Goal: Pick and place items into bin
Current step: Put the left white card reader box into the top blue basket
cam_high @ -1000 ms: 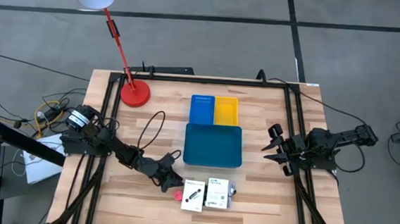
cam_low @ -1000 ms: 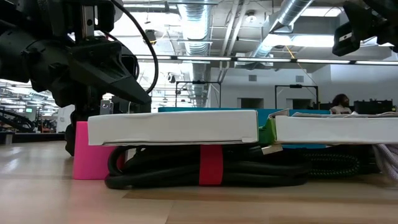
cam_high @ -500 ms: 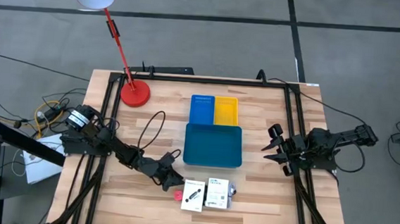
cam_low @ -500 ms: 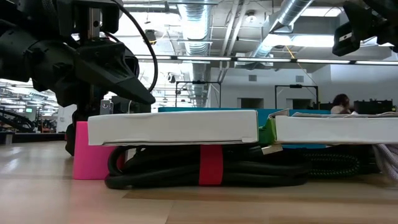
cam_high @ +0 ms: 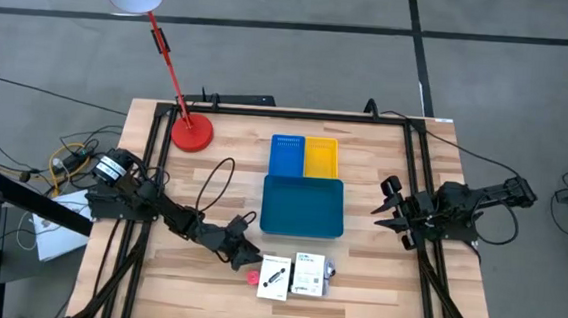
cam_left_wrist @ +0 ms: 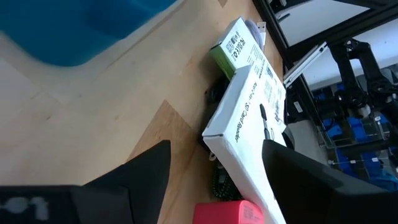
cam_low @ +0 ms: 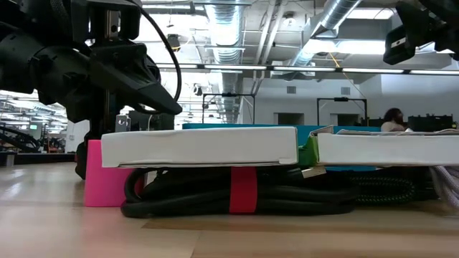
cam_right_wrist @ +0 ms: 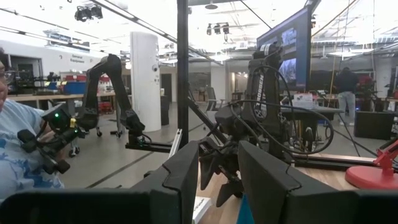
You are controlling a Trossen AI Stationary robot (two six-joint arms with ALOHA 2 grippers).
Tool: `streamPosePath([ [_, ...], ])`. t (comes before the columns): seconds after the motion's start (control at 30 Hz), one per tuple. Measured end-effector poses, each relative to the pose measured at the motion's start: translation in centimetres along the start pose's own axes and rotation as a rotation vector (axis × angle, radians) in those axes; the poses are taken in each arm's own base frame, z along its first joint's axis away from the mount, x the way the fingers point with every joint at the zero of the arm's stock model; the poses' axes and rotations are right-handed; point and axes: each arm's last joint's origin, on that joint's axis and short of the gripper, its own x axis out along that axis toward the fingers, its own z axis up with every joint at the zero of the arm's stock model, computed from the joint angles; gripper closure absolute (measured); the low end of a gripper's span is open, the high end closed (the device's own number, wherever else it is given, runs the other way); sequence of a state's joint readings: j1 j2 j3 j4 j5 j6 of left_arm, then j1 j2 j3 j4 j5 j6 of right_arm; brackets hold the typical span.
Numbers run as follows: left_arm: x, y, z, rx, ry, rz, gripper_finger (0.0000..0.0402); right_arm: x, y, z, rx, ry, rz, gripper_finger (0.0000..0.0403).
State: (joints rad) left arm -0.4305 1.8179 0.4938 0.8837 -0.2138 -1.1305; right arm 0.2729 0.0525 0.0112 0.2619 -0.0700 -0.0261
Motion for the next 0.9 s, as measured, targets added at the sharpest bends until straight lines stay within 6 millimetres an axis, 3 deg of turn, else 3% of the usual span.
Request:
streamPosePath([
  [0.9,0.7,-0.36,0.85,-0.015,0.02,-0.002,0.0158,0.0,0.0,-0.01,0.0,0.0,0.0,0.0294],
])
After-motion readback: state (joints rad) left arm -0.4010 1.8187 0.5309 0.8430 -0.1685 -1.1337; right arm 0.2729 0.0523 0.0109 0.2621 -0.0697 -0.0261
